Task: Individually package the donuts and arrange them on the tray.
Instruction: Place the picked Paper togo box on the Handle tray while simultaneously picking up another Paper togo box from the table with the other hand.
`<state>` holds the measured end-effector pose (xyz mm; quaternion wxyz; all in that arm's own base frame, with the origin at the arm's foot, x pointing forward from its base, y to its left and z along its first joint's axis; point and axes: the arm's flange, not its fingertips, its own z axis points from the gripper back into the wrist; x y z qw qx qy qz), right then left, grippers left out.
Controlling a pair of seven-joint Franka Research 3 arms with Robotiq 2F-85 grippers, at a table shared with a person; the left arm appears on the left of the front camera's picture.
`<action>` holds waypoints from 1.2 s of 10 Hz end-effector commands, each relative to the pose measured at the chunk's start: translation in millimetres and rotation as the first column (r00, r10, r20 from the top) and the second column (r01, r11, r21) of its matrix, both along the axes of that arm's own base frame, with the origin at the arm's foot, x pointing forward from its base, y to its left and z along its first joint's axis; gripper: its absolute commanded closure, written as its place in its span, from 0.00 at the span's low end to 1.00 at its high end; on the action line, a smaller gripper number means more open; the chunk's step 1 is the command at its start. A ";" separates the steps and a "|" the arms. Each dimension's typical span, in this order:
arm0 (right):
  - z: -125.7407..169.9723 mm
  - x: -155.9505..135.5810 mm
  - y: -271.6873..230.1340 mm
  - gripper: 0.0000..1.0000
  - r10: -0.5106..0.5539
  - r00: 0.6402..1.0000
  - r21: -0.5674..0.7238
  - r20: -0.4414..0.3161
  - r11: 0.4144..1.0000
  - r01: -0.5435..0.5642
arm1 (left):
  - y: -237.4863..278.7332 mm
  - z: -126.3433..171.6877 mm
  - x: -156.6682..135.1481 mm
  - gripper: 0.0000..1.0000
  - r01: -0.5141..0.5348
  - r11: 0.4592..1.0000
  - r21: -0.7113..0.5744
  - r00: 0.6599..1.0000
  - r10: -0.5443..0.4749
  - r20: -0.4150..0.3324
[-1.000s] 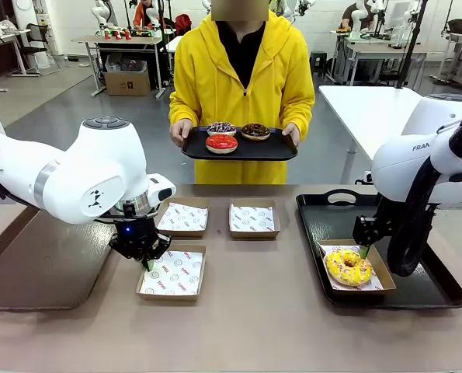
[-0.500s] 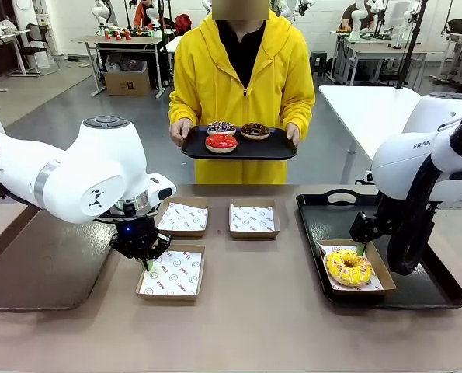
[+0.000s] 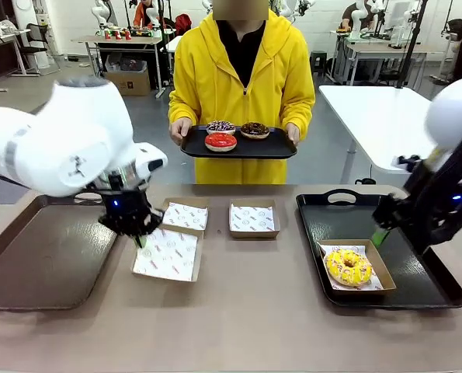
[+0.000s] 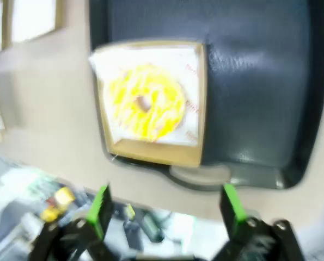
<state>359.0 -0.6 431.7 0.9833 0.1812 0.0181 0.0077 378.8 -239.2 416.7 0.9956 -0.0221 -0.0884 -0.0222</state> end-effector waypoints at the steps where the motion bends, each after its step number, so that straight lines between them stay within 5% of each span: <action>1: 27.7 -2.6 -61.4 0.00 0.005 1.000 0.270 -0.020 0.963 0.001 | 9.5 37.0 -3.6 1.00 -0.016 1.000 -0.026 0.999 0.017 0.044; 4: 26.7 -13.0 -150.2 0.00 -0.163 0.983 0.615 0.084 0.785 0.078 | 3.7 84.9 12.3 1.00 -0.041 0.999 -0.020 0.996 0.043 0.085; 7: -11.6 -26.9 -215.1 0.00 -0.279 0.954 0.764 0.109 0.637 0.099 | -14.6 127.4 41.1 1.00 -0.080 0.997 0.020 0.993 0.078 0.093; 12: -62.4 -25.3 -244.4 0.00 -0.200 0.965 0.760 0.171 0.650 0.000 | -45.8 136.0 99.2 1.00 -0.113 0.986 0.119 0.994 0.112 0.016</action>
